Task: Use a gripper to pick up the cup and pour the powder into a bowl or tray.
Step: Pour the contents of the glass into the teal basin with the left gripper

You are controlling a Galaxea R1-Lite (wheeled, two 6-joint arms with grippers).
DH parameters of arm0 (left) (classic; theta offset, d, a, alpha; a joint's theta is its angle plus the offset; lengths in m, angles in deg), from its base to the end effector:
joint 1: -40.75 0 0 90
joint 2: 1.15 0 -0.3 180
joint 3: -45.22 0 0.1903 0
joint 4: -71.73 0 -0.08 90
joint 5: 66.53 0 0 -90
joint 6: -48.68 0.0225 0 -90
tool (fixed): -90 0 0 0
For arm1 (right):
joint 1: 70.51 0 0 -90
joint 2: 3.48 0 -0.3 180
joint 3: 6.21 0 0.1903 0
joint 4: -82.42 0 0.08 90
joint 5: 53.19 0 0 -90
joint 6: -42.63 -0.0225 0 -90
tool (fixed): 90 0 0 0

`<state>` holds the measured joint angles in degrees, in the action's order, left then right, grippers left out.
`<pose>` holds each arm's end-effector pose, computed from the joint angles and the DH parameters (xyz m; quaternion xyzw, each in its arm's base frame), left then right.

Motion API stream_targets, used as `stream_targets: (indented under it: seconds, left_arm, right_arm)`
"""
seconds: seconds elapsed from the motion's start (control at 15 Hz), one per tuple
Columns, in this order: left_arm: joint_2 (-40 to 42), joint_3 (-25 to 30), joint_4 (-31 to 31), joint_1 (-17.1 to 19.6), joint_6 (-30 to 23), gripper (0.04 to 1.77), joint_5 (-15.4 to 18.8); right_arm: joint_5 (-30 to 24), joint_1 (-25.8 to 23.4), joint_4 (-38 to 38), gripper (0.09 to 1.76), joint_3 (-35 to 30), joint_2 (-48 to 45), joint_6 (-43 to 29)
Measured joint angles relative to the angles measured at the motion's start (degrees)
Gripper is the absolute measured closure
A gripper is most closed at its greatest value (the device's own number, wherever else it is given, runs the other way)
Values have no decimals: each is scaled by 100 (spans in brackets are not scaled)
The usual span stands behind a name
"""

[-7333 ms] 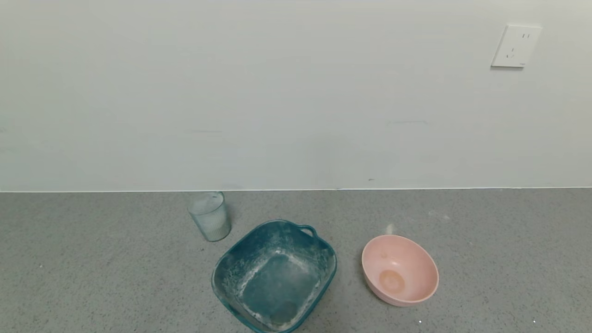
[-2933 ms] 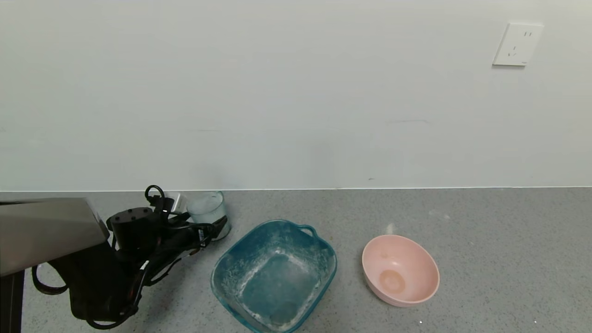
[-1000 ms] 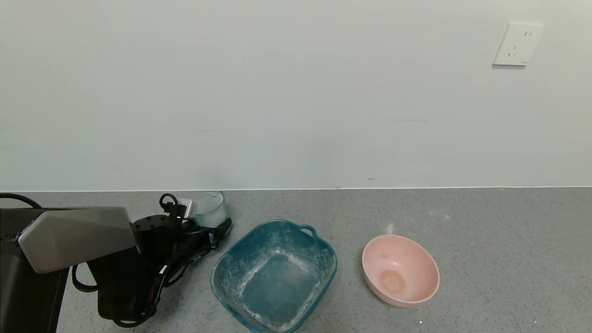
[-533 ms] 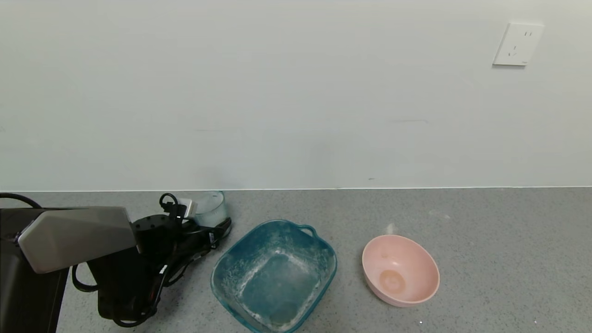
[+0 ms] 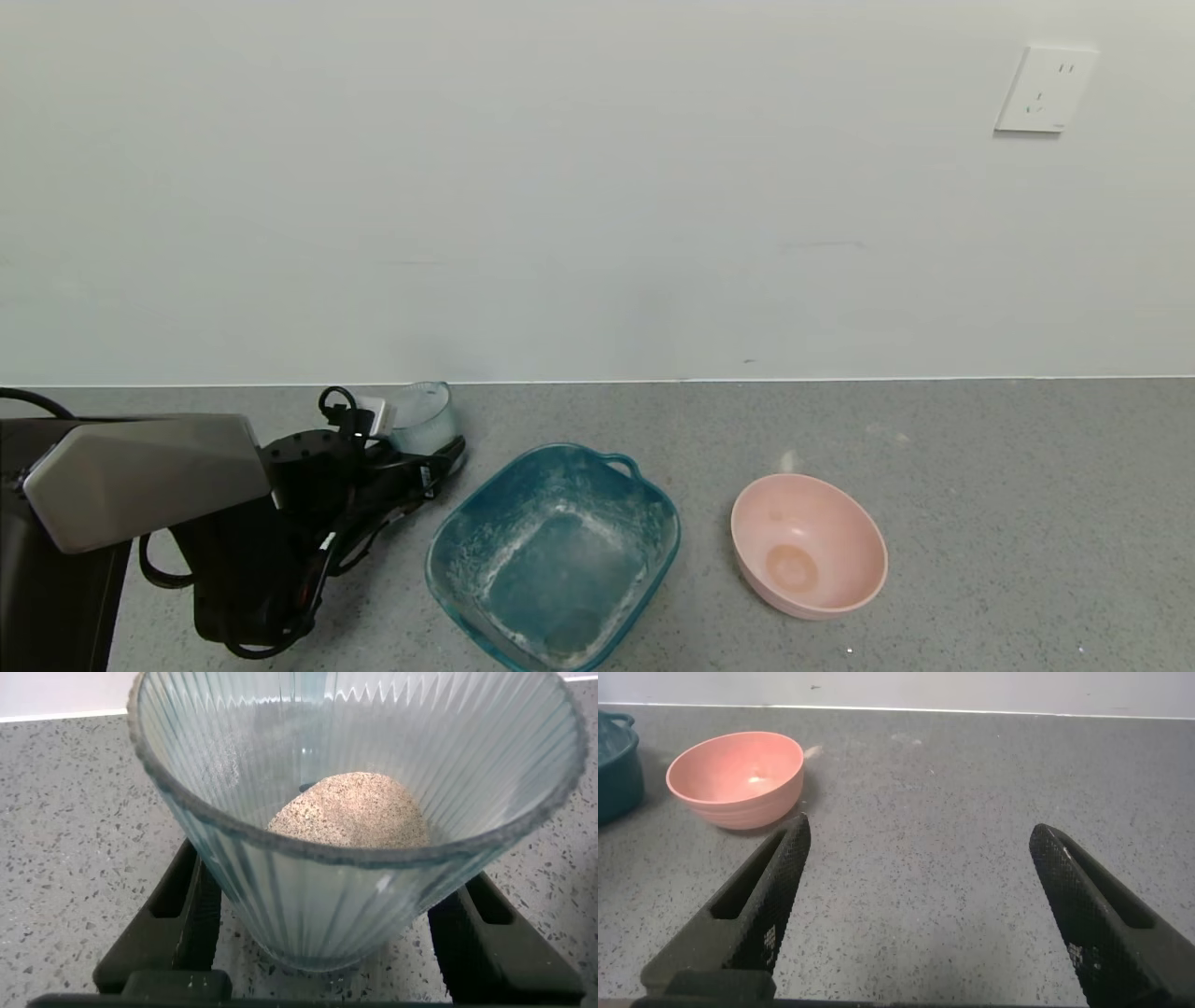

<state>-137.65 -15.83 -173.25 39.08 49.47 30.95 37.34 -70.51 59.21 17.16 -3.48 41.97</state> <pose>0.3658 -0.0136 0.0037 0.0022 0.0906 -0.0801 0.9927 -0.0228 -0.0002 0.0758 0.0058 -0.0014 -0.0046 1.0000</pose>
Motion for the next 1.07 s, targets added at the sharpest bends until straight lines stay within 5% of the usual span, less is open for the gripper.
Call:
stream_targets:
  seconds: [0.4,0.8,1.07]
  left_arm:
    - [601,0,610,44,5,53,-24]
    - [1842,-284,2270,-9,113,53,-57]
    - [2489,-702,3135,-221,783,53,-254]
  right_arm:
    - [-1,0,0,14,0,0,-5]
    - [0,0,0,14,0,0,-5]
    - [0,0,0,14,0,0,-5]
